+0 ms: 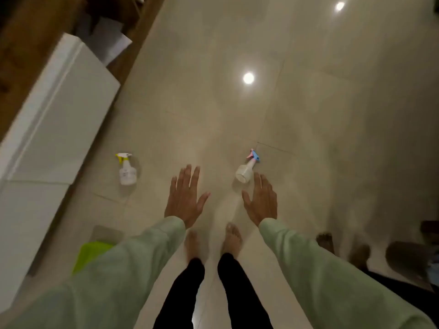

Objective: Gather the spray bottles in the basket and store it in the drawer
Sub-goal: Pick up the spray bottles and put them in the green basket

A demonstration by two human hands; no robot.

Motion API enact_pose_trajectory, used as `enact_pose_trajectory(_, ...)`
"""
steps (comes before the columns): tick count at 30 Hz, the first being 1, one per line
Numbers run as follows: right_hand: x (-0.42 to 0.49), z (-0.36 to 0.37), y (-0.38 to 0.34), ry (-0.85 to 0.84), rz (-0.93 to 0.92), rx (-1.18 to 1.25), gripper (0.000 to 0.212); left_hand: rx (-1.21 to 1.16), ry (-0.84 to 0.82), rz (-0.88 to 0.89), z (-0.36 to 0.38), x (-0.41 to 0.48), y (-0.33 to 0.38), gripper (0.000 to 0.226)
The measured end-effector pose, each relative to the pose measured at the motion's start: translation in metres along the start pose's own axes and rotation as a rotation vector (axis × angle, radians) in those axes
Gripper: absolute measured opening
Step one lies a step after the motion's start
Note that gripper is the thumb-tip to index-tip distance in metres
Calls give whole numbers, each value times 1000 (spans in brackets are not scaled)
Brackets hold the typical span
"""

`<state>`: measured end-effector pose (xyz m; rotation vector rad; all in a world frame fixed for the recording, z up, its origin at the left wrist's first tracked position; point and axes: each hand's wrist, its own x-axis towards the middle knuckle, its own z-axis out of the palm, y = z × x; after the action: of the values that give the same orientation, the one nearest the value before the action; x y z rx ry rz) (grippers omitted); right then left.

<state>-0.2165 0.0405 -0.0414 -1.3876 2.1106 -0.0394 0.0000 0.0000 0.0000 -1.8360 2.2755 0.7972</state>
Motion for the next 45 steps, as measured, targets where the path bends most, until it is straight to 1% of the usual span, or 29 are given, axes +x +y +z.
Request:
enact_pose_trajectory(3, 75, 62, 32, -4, 86, 87, 72, -30, -19, 19, 66, 72, -12, 75)
enact_pose_trajectory(4, 101, 84, 43, -25, 144, 115, 74, -34, -38, 22, 91, 97, -18, 75)
enact_pose_trajectory(8, 208, 184, 86, 15, 290, 290, 80, -57, -38, 61, 196, 187, -54, 75)
enact_pose_trajectory(11, 275, 244, 113, 75, 471, 494, 82, -63, -48, 77, 264, 233, -84, 76)
enact_pose_trajectory(14, 319, 284, 128, 107, 608, 681, 75, -72, -42, 85, 311, 263, -107, 76)
enact_pose_trajectory(18, 339, 299, 130, 186, 700, 891, 54, -79, -44, 81, 330, 276, -117, 76)
enact_pose_trajectory(22, 331, 300, 122, 98, 757, 1029, 45, -109, -51, 43, 324, 265, -120, 76)
enact_pose_trajectory(26, 292, 280, 87, -11, 706, 1052, 20, -143, -31, -18, 286, 219, -128, 75)
enact_pose_trajectory(28, 264, 266, 61, -53, 628, 1041, 10, -159, -12, -62, 264, 188, -134, 75)
enact_pose_trajectory(32, 199, 235, -5, -154, 390, 1001, 16, -208, 47, -207, 218, 109, -154, 74)
enact_pose_trajectory(35, 146, 218, -60, -290, 198, 1000, 25, -251, 99, -335, 184, 45, -175, 74)
enact_pose_trajectory(38, 95, 212, -111, -395, 82, 980, 31, -285, 165, -450, 157, -14, -200, 74)
enact_pose_trajectory(41, 45, 220, -162, -486, -24, 915, 24, -300, 232, -568, 136, -70, -232, 74)
enact_pose_trajectory(43, 15, 234, -189, -526, -96, 813, 21, -311, 272, -636, 128, -101, -255, 74)
enact_pose_trajectory(45, -16, 257, -219, -492, -156, 700, 25, -322, 302, -705, 126, -132, -284, 74)
